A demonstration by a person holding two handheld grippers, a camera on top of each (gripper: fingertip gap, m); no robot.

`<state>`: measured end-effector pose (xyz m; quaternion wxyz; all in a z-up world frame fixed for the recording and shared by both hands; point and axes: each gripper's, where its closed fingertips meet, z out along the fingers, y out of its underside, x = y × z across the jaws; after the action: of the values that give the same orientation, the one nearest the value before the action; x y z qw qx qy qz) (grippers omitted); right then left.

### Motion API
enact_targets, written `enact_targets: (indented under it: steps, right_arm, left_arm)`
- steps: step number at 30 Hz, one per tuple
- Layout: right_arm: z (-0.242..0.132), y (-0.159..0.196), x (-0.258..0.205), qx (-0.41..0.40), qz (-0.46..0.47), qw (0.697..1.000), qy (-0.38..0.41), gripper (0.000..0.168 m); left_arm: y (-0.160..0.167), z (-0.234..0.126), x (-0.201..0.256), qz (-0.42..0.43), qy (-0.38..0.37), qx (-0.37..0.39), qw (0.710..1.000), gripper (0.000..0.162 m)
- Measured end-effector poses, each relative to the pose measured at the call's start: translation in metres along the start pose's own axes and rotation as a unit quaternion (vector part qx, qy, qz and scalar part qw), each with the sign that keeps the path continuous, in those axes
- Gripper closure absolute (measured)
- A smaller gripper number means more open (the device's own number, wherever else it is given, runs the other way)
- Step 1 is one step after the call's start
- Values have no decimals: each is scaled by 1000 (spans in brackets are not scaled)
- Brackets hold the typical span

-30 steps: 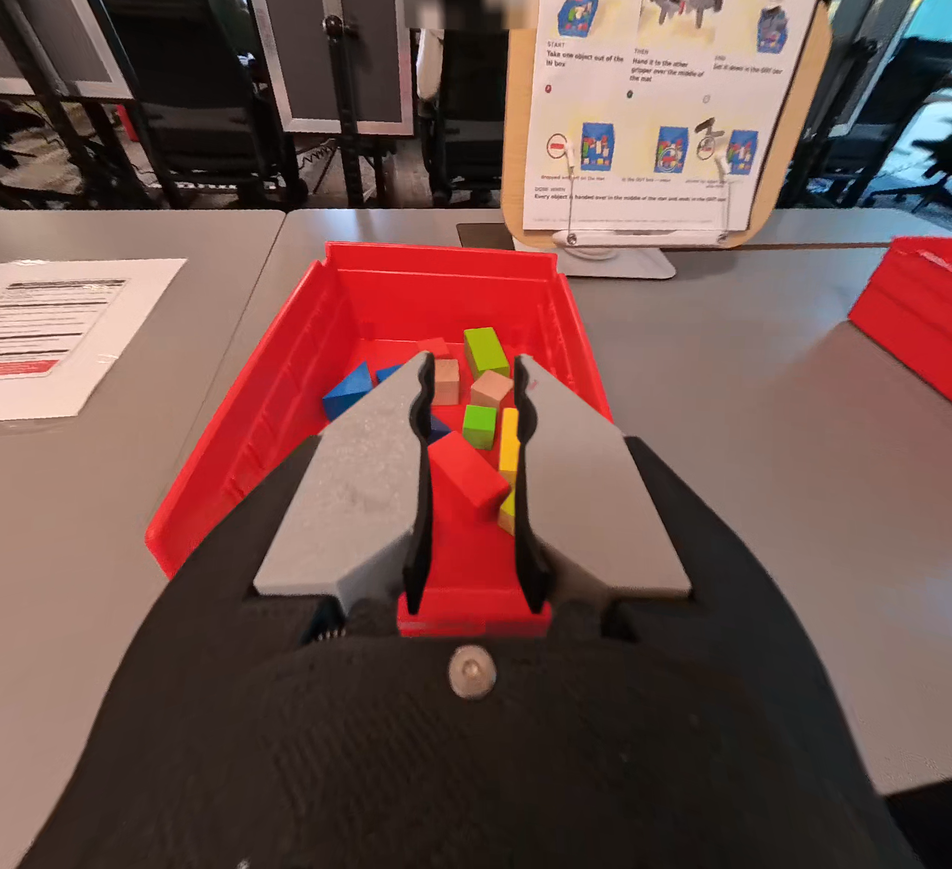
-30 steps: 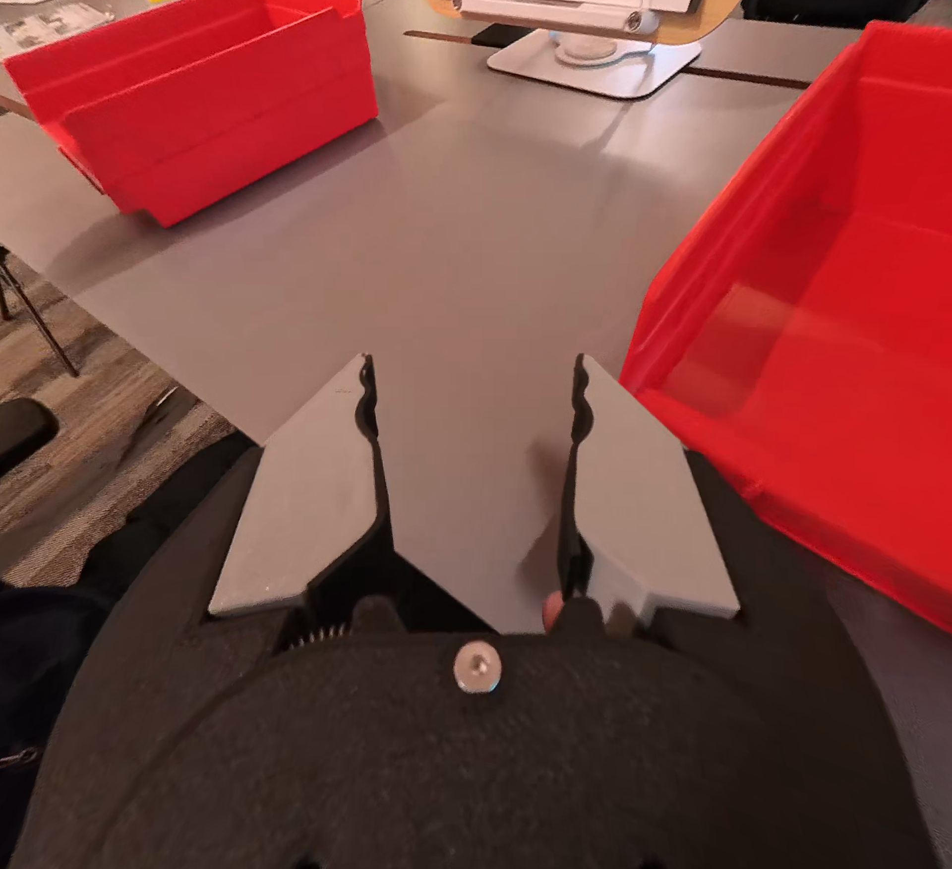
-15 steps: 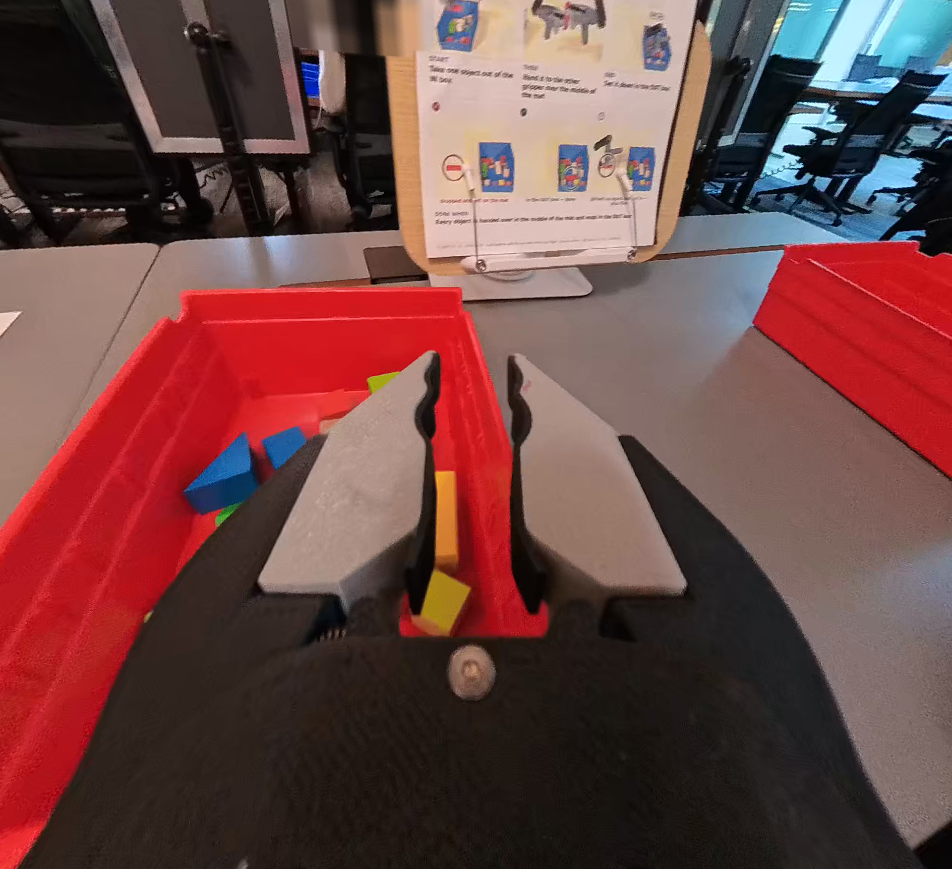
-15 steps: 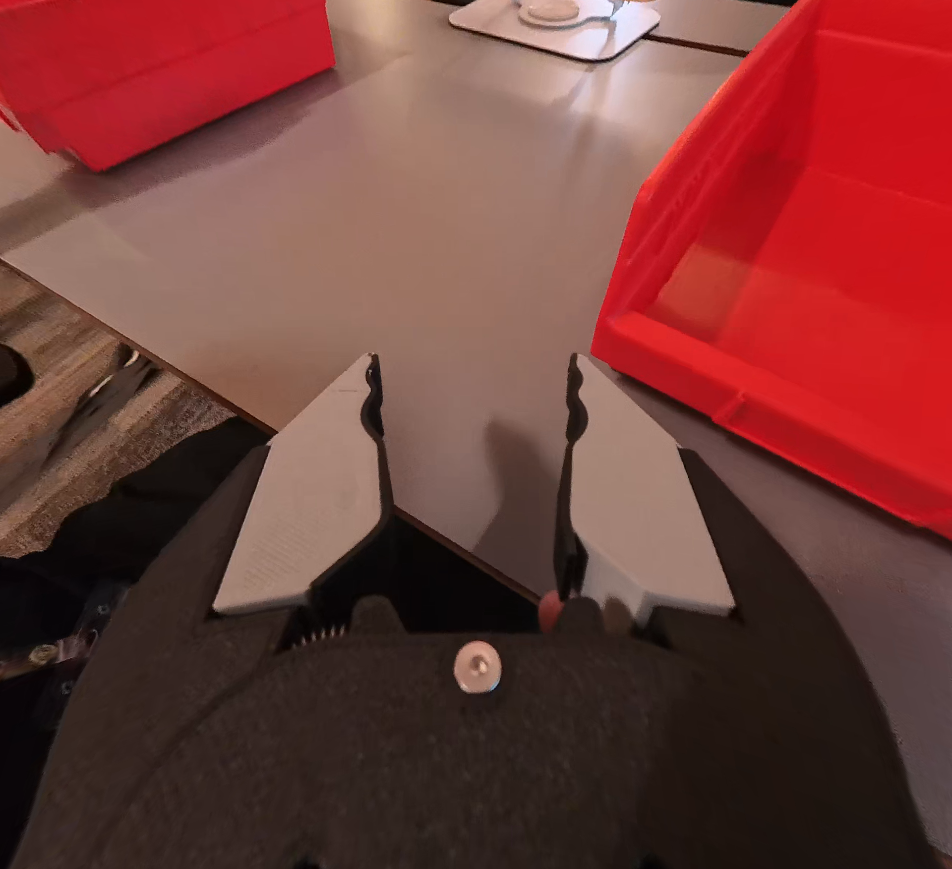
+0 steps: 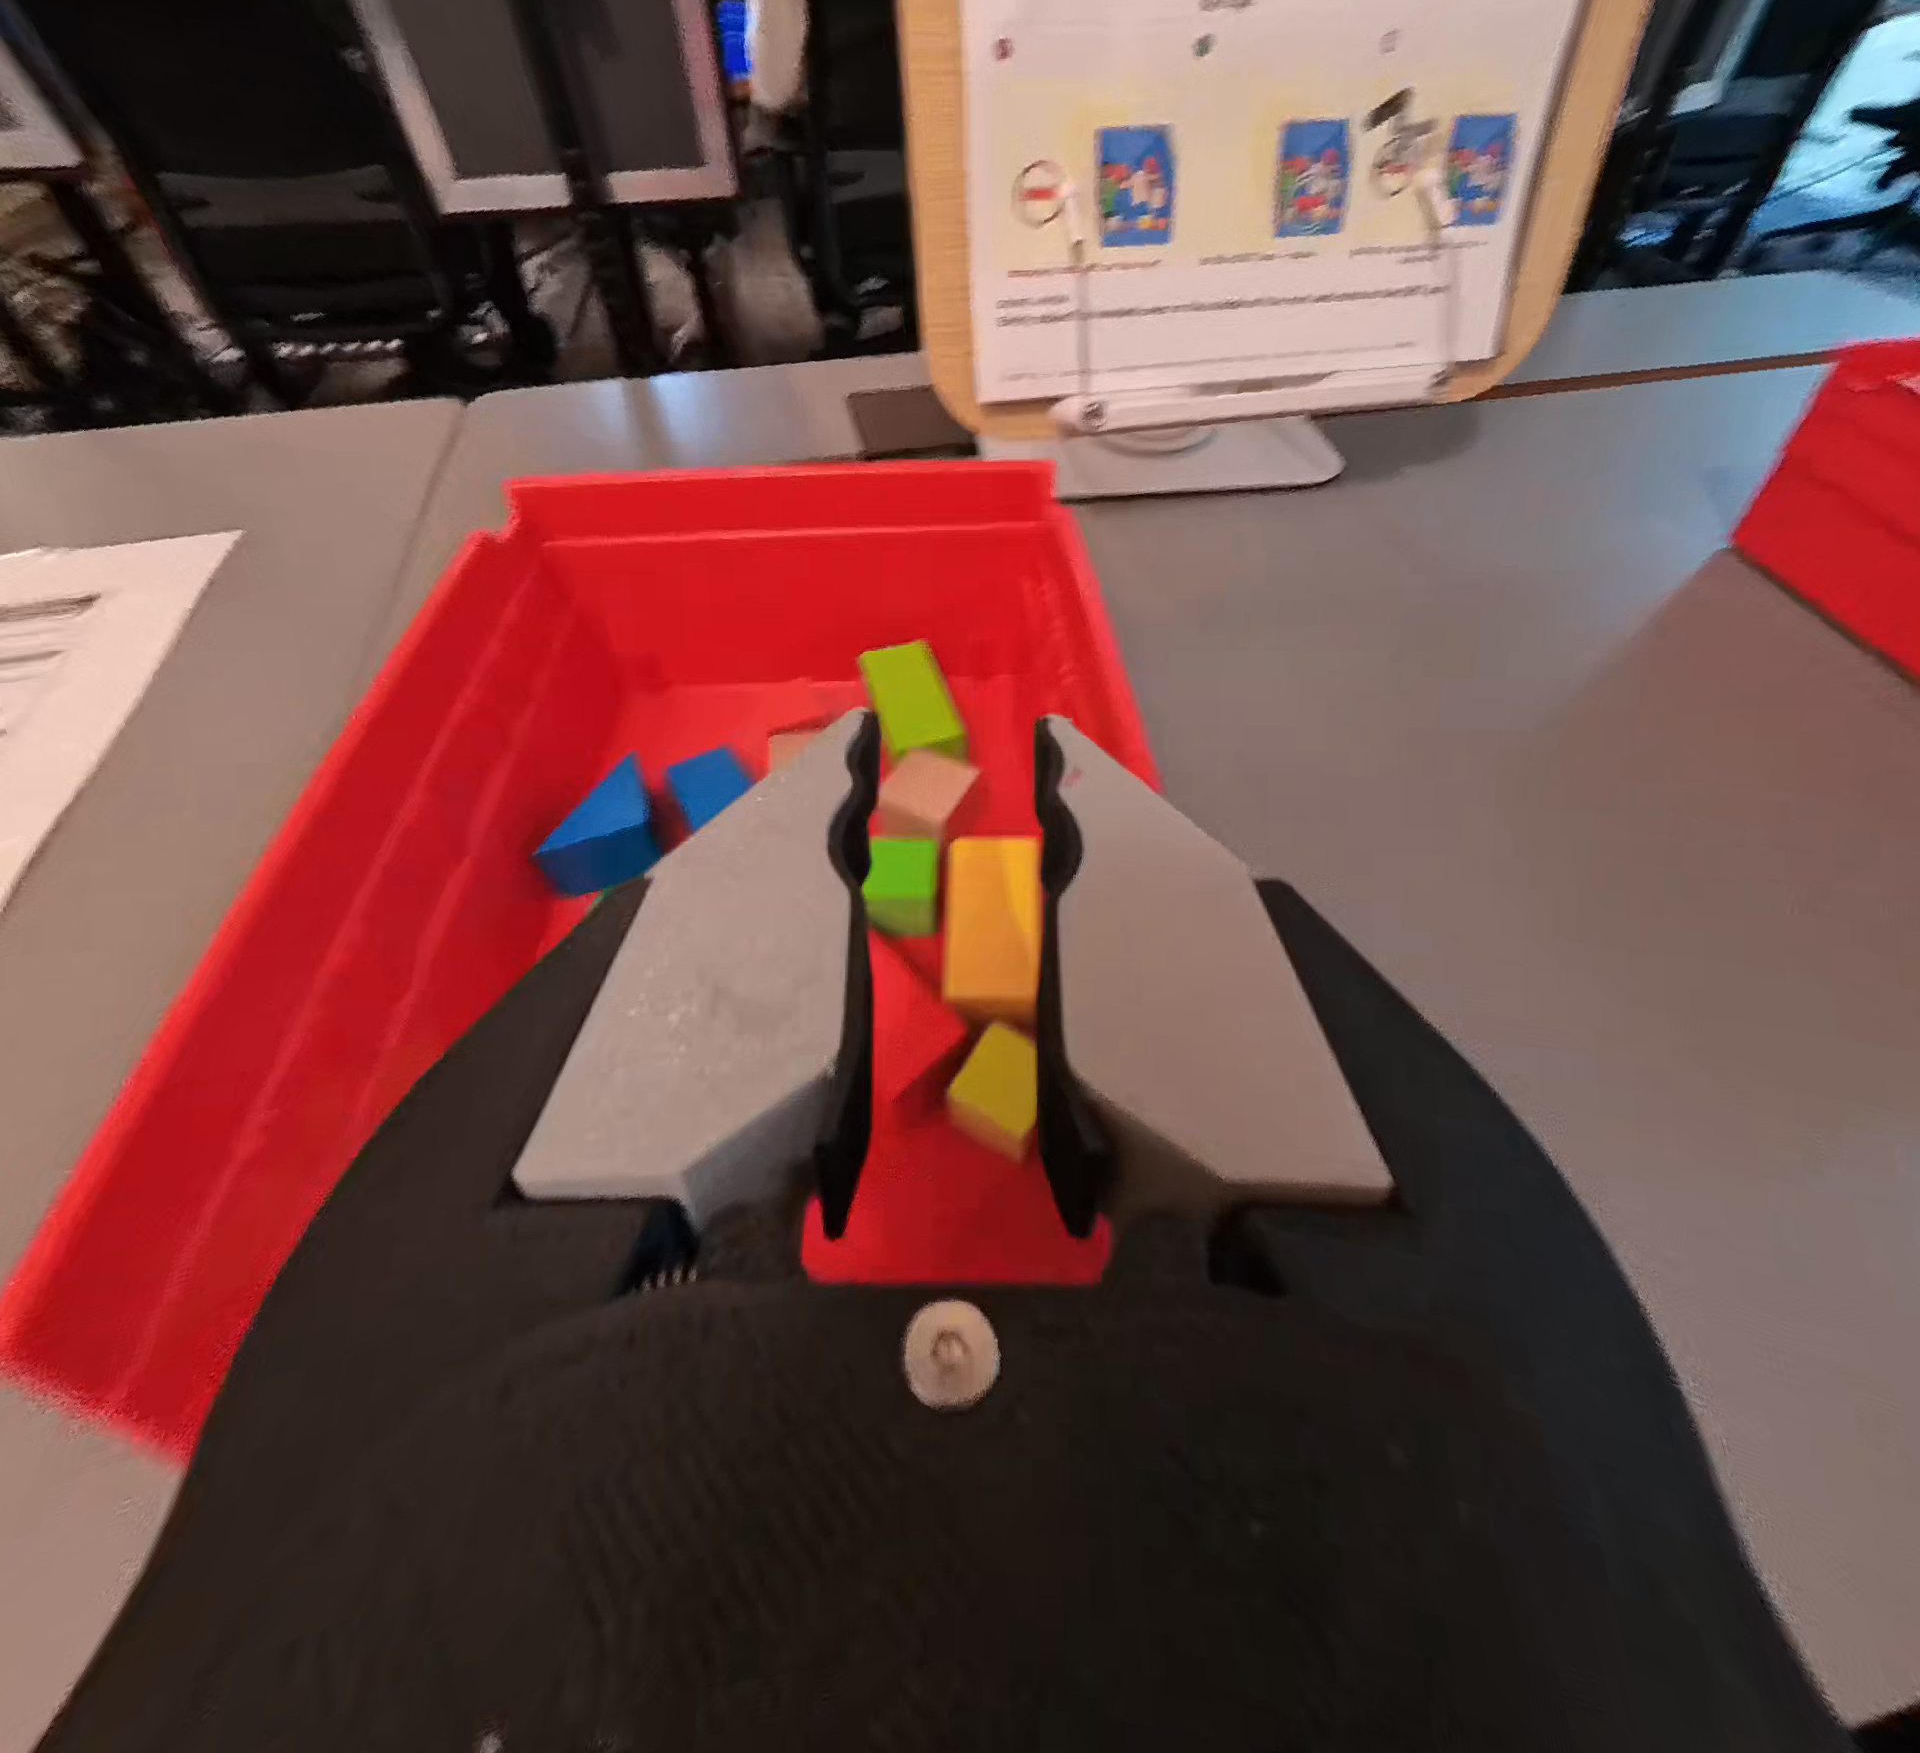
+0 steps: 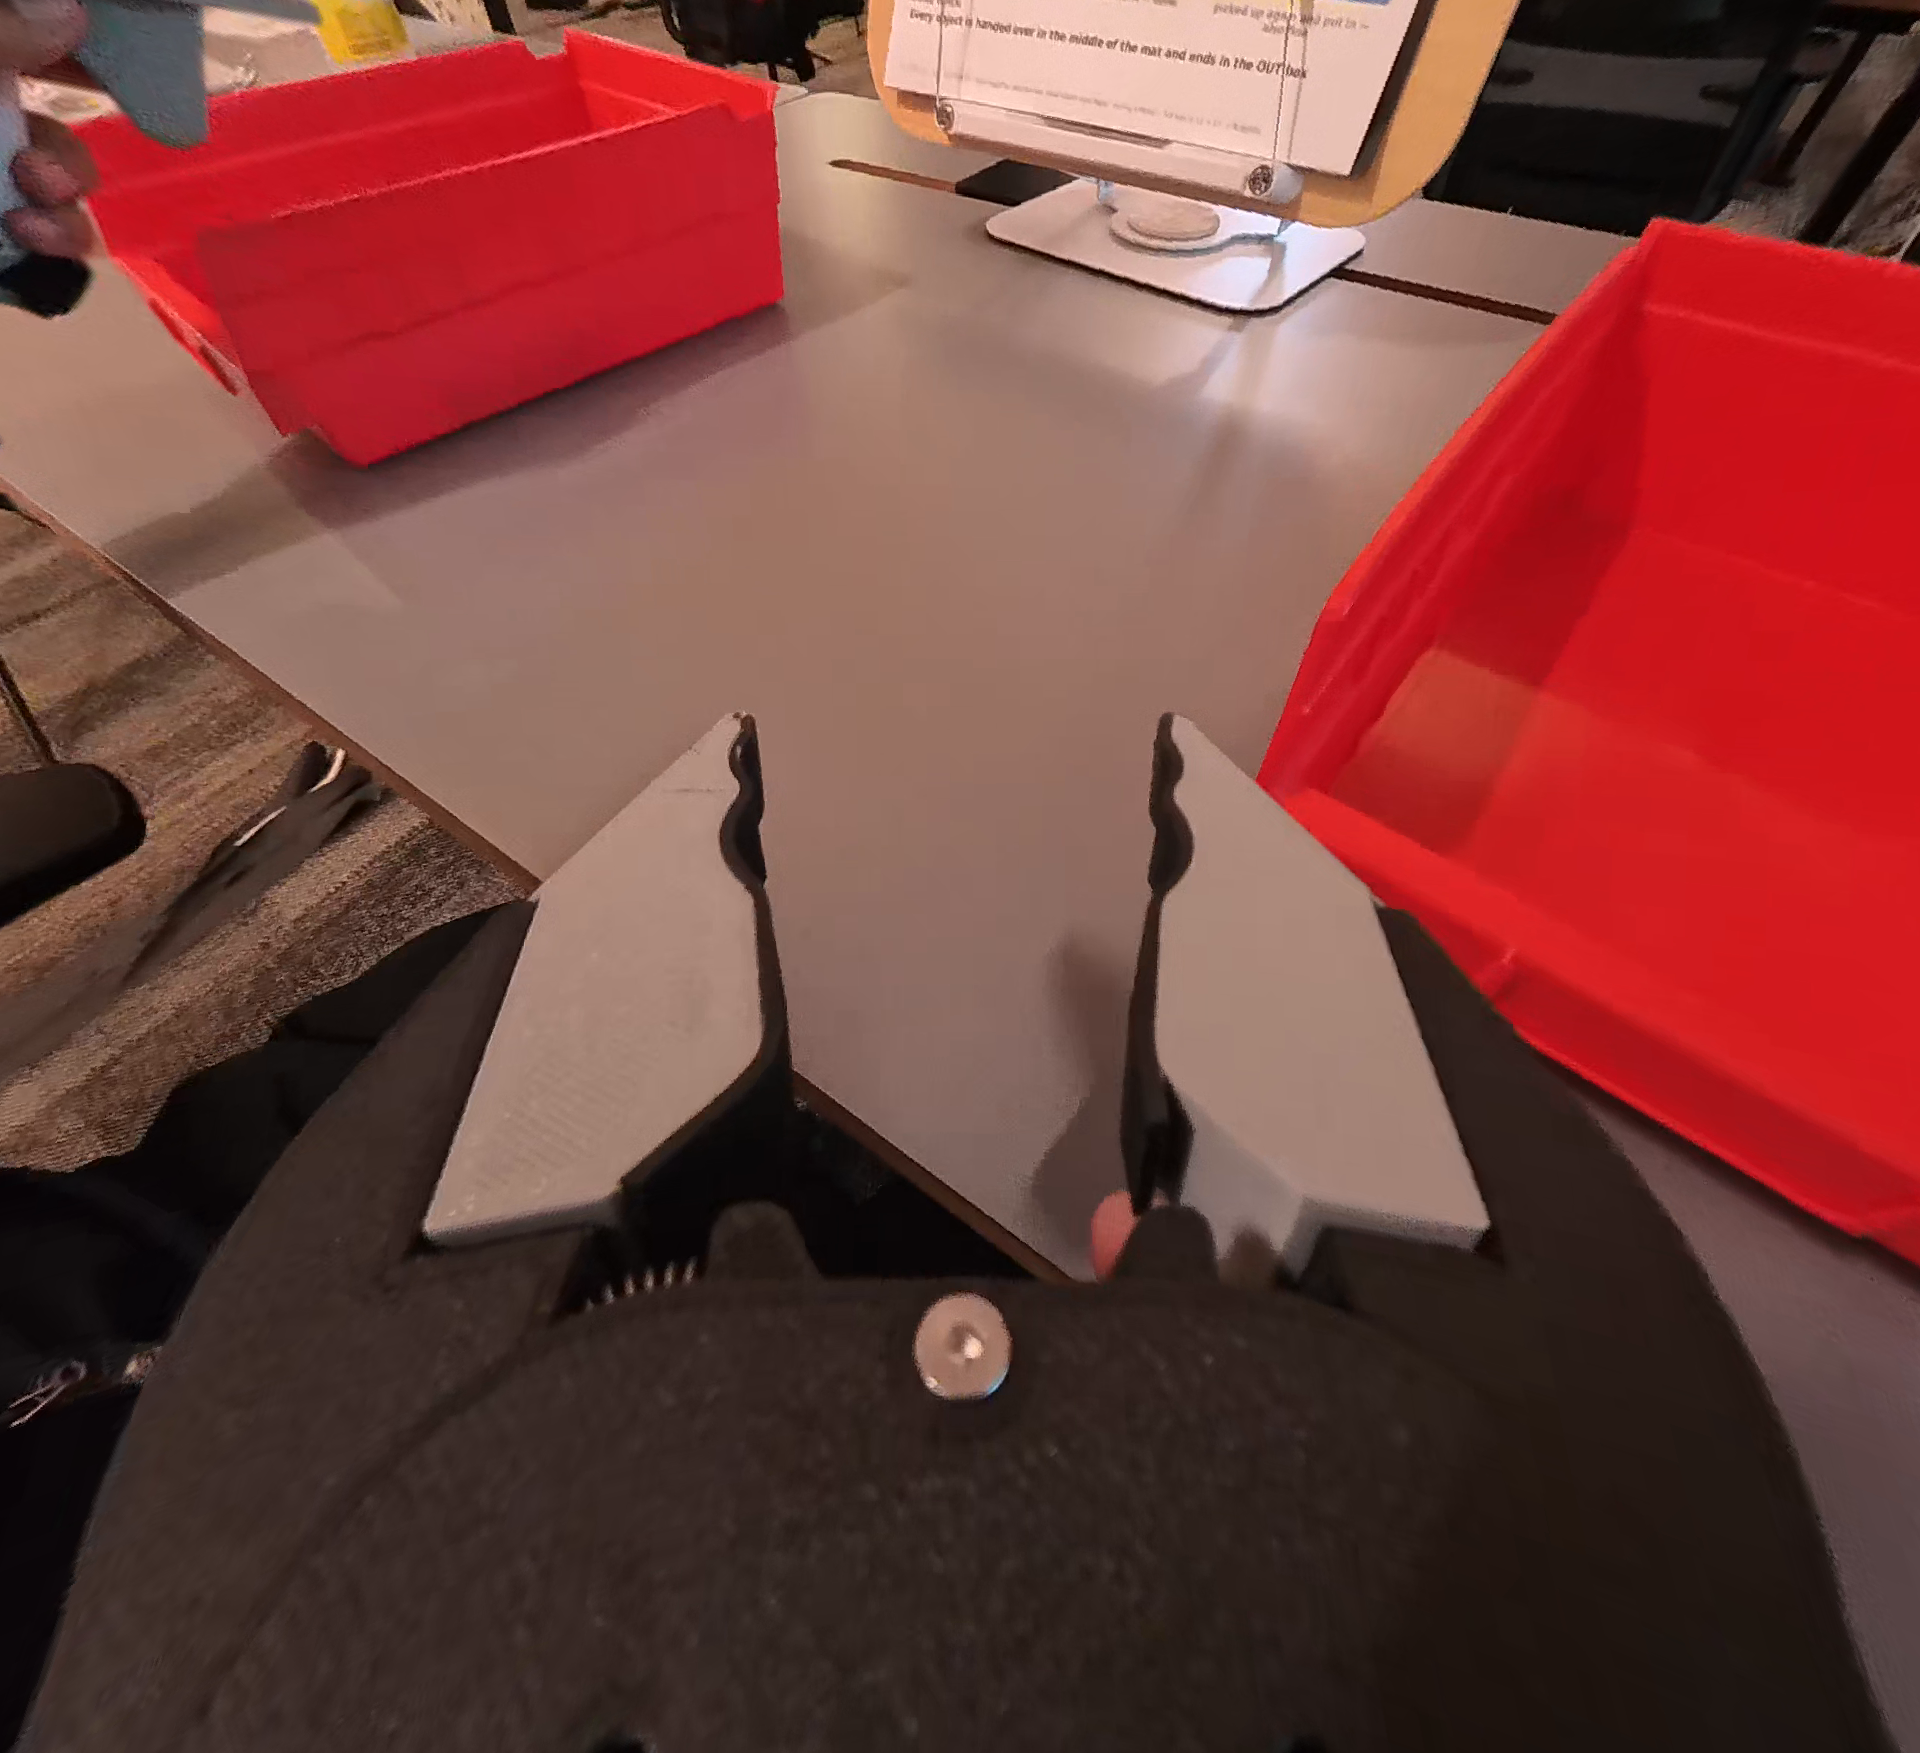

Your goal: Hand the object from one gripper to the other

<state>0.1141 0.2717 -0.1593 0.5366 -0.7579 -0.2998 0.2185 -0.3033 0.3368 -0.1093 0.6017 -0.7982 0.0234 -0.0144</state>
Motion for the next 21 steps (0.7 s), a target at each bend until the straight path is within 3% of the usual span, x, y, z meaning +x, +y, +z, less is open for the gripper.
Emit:
enact_targets:
  steps: [1, 8, 15, 21]
  right_arm:
    - [-1, -2, 0, 0, -4, 1000, 2, 95]
    - [-13, -24, -12, 17, -26, 1000, -1, 95]
    - [-13, -36, -25, 18, -48, 999, -19, 94]
    - [-7, -38, -30, 6, -78, 997, -26, 93]
  left_arm:
    - [6, -4, -10, -1, -14, -14, 1000, 133]
    - [43, -18, -62, -15, -82, -81, 993, 128]
    - [100, -5, -72, -30, -86, -197, 976, 125]
    - [101, 8, -69, -41, -81, -204, 975, 131]
